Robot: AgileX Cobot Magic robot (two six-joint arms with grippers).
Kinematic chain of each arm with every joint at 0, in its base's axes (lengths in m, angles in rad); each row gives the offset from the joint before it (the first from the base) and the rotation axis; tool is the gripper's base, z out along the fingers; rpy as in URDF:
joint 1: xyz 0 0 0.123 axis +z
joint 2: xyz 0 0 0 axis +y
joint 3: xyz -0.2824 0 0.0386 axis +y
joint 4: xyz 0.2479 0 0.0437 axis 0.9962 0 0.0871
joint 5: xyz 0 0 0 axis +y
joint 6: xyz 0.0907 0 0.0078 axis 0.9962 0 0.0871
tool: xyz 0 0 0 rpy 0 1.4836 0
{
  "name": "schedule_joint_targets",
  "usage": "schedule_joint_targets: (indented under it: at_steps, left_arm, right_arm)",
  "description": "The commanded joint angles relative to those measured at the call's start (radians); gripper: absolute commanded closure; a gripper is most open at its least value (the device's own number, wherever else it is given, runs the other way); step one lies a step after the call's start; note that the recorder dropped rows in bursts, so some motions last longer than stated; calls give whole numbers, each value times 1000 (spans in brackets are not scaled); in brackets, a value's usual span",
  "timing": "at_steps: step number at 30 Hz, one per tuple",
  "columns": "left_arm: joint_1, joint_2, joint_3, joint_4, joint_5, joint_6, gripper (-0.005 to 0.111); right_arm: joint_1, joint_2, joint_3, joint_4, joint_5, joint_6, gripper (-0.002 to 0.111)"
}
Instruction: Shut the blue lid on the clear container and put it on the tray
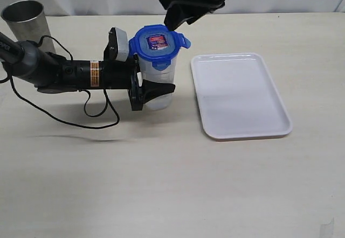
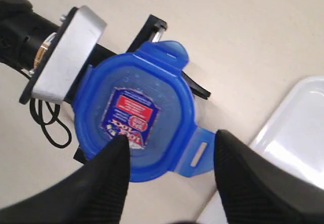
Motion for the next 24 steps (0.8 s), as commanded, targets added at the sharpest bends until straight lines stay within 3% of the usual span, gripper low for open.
schedule_joint_targets:
  at_steps: [1, 19, 24]
  left_arm:
    - [-2, -15, 0, -21, -40, 0, 107]
    - [-2, -15, 0, -28, -40, 0, 107]
    - [-2, -15, 0, -28, -40, 0, 107]
  right_arm:
    - [-19, 0, -7, 8, 53, 40, 59]
    - [-13, 122, -4, 86, 48, 24, 59]
    - [-13, 152, 1, 190, 53, -65, 68]
